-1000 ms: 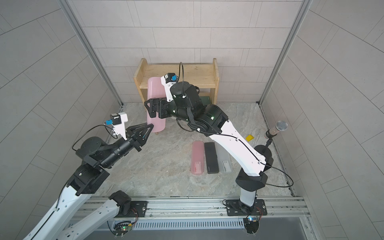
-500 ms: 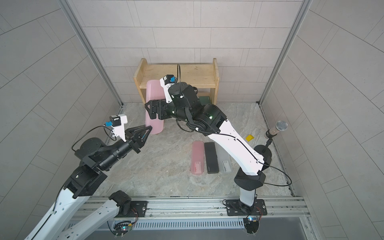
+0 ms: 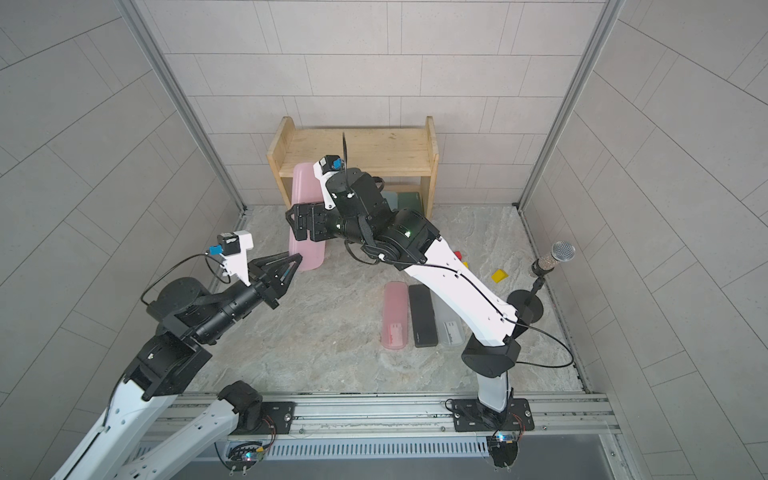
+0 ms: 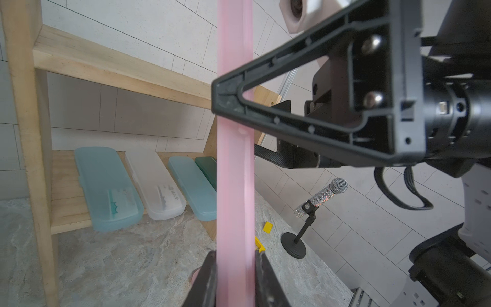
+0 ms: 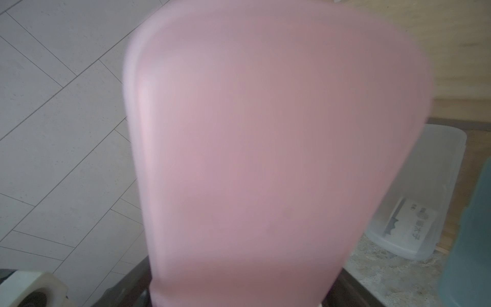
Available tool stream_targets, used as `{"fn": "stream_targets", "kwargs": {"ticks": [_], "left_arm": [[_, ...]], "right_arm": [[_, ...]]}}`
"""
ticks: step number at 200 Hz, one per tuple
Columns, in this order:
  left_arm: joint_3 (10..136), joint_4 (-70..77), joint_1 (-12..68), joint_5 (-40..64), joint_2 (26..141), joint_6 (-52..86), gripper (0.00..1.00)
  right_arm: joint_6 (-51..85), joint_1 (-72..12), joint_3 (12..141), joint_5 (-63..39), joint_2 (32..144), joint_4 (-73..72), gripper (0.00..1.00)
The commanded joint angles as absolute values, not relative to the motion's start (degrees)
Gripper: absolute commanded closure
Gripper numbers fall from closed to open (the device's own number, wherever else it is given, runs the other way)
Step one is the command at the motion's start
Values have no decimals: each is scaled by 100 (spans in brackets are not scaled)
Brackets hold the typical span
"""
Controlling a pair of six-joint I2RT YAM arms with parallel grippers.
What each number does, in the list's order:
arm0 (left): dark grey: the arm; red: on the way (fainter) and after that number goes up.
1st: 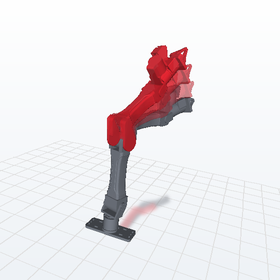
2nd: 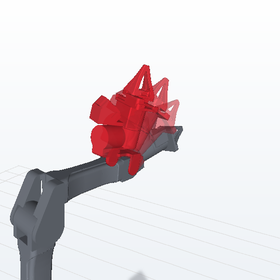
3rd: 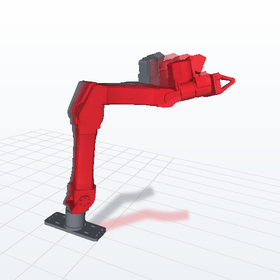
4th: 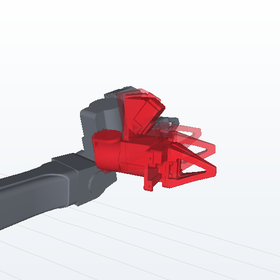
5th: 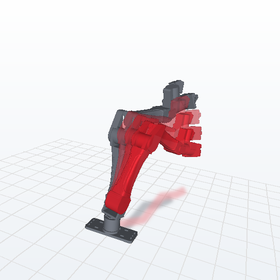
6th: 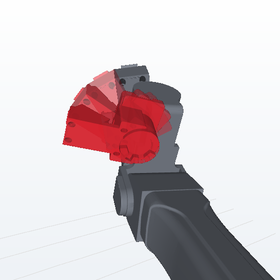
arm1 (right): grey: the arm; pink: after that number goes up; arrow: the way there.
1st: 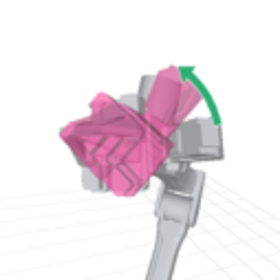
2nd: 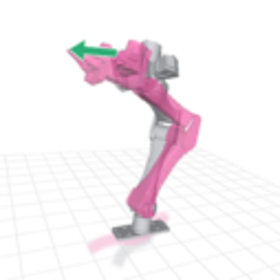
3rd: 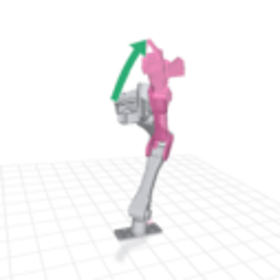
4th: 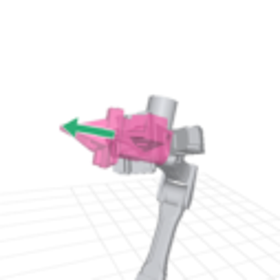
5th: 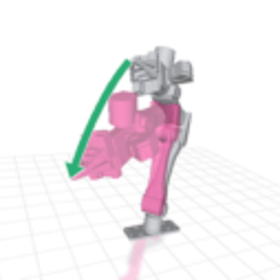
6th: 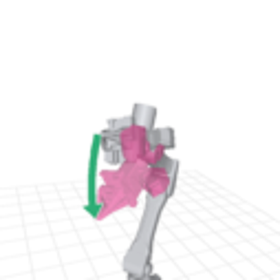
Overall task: Remove the pencil cases from the shelf
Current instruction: Pick up the pencil case from the shelf, then place the pencil case at the center of the board.
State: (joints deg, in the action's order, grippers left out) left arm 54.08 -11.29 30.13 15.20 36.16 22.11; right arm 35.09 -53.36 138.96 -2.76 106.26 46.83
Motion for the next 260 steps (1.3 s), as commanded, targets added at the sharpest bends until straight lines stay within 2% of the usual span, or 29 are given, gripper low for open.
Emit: {"fn": "stream_targets", "kwargs": {"ticks": [1,11,18,22,28,33,39,49,64,103,140,163,260], "left_arm": [[5632,-925,3029,1506,3500,2112,100],[5632,-960,3024,1468,3489,2109,99],[5631,-975,3030,1442,3482,2086,89],[5639,-989,3026,1424,3481,2083,77],[5647,-1014,3028,1359,3480,2079,49],[5655,-1053,3024,1262,3473,2074,29],[5661,-1106,3025,1151,3478,2074,16],[5704,-1253,3026,914,3487,2049,1],[5770,-1496,3026,579,3489,1968,0],[5910,-1963,3029,-8,3493,1693,0],[5789,-1843,3030,78,3603,1739,0],[5693,-1767,3024,147,3621,1828,0],[5524,-2004,3027,183,3604,1959,0]], "right_arm": [[3513,-5356,13936,-237,10576,4632,19],[3507,-5359,13895,-217,10533,4632,25],[3499,-5354,13847,-189,10488,4632,28],[3482,-5353,13812,-174,10464,4636,30],[3457,-5355,13729,-143,10402,4647,31],[3438,-5348,13641,-120,10337,4654,32],[3416,-5331,13483,-73,10237,4649,32],[3368,-5295,13098,-40,10016,4651,32],[3319,-5172,12167,-32,9532,4604,32],[3868,-4618,8782,-595,8035,3915,31],[4538,-4606,7068,-945,7795,3177,31],[4675,-4606,6750,-972,8019,2834,31],[4879,-4608,7243,-1489,10108,2247,26]]}}
